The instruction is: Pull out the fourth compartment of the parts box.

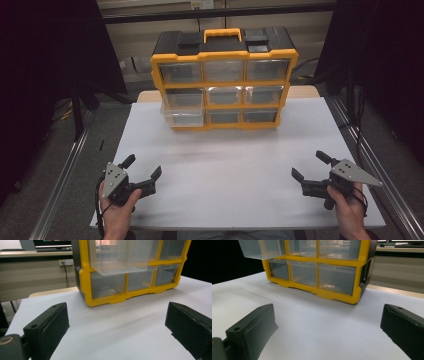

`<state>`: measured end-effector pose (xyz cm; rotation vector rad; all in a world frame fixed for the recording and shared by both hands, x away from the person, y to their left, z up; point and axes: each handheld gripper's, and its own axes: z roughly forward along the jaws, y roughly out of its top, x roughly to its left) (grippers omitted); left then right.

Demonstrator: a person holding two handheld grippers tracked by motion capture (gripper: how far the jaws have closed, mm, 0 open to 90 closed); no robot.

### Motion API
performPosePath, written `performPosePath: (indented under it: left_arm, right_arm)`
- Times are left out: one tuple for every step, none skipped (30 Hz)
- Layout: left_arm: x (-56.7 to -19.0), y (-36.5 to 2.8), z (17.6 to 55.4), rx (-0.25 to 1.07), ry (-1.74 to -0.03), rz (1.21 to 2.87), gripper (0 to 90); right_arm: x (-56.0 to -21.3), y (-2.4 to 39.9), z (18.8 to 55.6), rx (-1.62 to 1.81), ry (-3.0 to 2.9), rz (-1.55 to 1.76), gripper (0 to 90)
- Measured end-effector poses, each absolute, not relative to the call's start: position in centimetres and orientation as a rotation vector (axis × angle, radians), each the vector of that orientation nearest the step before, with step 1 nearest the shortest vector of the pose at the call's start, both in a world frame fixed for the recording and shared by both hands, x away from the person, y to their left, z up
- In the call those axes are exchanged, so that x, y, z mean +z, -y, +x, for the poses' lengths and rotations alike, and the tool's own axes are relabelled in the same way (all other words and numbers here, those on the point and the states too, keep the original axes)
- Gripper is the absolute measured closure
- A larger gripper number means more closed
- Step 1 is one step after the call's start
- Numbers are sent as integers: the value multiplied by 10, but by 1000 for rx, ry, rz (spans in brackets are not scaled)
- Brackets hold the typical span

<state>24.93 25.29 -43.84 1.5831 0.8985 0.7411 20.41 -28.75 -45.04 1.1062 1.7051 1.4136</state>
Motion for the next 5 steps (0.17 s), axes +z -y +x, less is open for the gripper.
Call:
performPosePath:
  left_arm:
    - [-436,-252,249,749,-894,1574,50]
    - [-436,-251,249,736,-885,1559,50]
    - [-436,-251,249,742,-891,1577,50]
    - [-437,-251,250,751,-884,1588,50]
    - [-438,-251,250,743,-893,1591,50]
  right_arm:
    - [-451,288,204,1412,-1708,1110,0]
    - [-451,289,204,1410,-1707,1113,0]
    - [-451,289,204,1410,-1708,1117,0]
    - [-451,290,204,1407,-1706,1121,0]
    - [-451,290,204,1405,-1699,1124,0]
